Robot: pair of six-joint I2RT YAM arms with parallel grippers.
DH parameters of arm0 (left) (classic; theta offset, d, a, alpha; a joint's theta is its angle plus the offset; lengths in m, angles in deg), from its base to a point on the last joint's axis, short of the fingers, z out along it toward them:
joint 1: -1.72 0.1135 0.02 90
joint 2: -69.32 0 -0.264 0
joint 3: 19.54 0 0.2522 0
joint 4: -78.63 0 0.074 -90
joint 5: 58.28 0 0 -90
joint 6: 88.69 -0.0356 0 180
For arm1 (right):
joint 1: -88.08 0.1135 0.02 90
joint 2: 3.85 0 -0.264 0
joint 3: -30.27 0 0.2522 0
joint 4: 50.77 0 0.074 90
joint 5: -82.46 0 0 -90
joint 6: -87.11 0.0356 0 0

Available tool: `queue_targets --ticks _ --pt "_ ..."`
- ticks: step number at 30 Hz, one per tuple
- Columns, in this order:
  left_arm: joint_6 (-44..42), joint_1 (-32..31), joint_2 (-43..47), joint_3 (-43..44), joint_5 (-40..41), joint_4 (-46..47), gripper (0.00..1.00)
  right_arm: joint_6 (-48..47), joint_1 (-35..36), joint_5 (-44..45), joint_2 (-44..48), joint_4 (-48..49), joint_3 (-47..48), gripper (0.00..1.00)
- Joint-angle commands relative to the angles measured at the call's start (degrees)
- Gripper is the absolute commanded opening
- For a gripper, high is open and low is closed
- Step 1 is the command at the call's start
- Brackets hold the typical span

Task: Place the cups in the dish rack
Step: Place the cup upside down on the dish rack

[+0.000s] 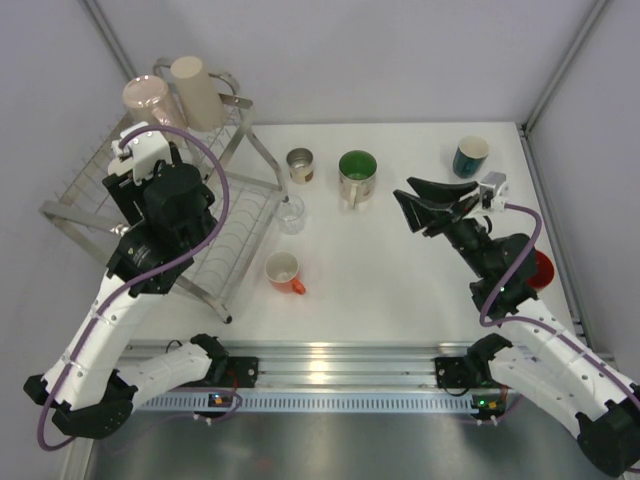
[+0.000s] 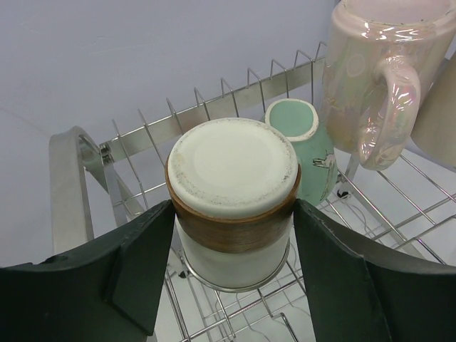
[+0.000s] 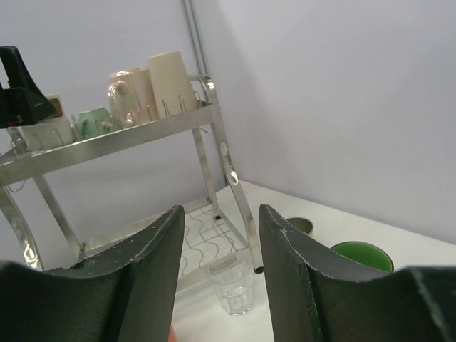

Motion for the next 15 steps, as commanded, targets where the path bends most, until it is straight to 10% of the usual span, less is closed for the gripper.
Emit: queue_targets --ticks 1,15 --pt "-2.36 0.33 0.16 1.93 0.84 4.21 0.73 -1.01 -0.62 0.67 0.22 0.35 1.43 0.47" --pt "-5.87 0.33 -1.25 4.38 0.49 5.62 0.79 -1.28 -0.80 1.90 -0.48 -2.11 3.19 0.48"
